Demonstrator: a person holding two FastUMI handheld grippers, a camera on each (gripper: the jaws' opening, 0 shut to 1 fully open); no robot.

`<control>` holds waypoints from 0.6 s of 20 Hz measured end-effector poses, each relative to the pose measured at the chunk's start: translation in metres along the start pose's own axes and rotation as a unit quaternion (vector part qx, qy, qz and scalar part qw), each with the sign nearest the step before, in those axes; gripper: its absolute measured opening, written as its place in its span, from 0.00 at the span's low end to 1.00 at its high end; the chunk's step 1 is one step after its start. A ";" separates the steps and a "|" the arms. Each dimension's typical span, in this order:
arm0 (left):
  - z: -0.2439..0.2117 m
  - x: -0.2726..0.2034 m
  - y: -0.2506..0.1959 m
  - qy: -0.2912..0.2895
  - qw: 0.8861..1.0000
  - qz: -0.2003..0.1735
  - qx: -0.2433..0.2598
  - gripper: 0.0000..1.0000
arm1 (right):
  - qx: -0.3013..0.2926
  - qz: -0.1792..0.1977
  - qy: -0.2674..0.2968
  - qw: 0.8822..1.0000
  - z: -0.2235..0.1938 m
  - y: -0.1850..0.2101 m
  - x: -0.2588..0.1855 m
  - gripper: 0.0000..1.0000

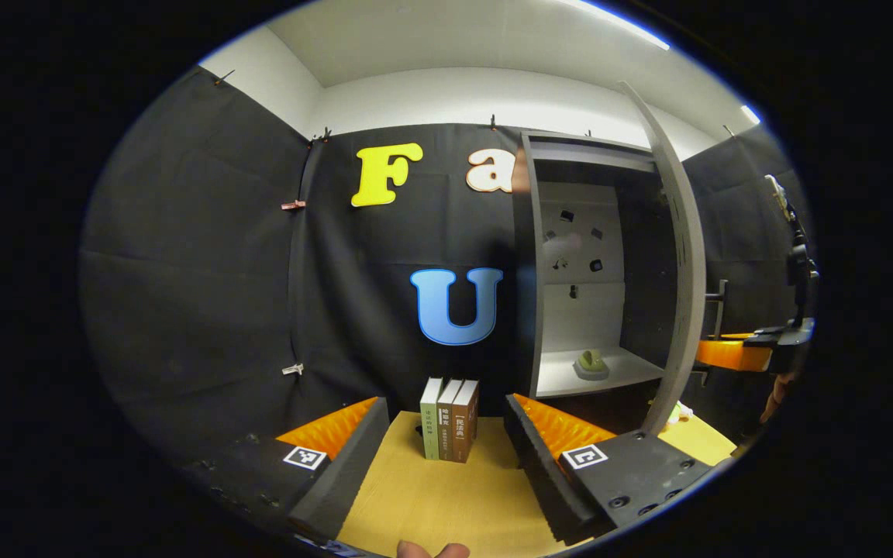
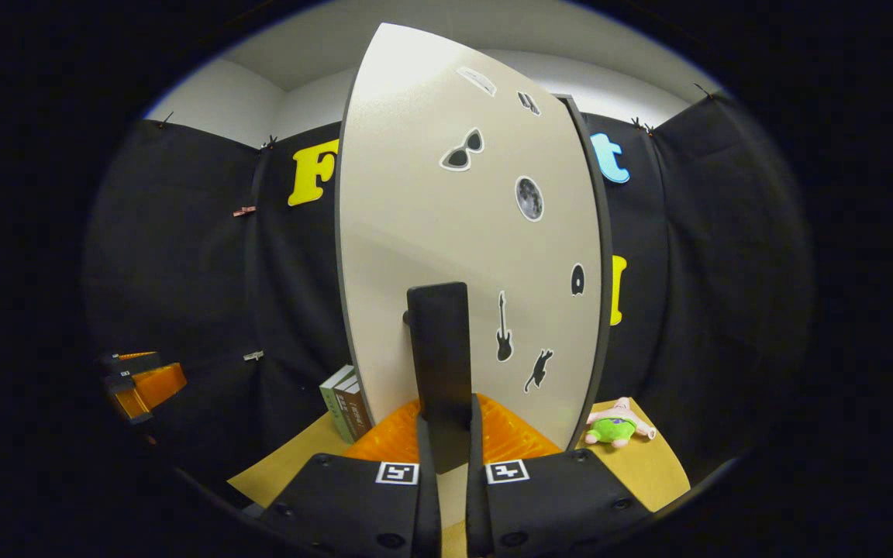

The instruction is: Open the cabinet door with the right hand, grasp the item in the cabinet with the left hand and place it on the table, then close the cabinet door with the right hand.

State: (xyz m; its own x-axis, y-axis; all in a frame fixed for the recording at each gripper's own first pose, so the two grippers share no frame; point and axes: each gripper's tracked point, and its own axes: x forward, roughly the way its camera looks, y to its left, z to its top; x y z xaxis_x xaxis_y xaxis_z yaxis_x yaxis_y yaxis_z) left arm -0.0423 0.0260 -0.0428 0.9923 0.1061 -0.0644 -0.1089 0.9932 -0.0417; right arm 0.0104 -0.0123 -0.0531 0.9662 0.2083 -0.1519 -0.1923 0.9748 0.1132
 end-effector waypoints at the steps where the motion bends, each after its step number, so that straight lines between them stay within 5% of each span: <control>1: 0.002 0.001 -0.006 -0.001 1.000 -0.001 0.001 0.95 | -0.002 -0.001 0.002 1.000 0.000 -0.008 -0.008 0.16; 12: 0.012 -0.002 -0.071 0.004 1.000 -0.019 0.000 0.94 | 0.007 -0.038 0.007 0.999 0.008 -0.103 -0.060 0.16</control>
State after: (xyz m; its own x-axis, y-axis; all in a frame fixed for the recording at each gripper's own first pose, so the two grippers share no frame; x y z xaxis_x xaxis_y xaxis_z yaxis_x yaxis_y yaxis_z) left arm -0.0354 -0.0446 -0.0276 0.9952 0.0676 -0.0704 -0.0709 0.9965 -0.0448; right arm -0.0264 -0.1262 -0.0483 0.9753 0.1345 -0.1753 -0.1153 0.9866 0.1153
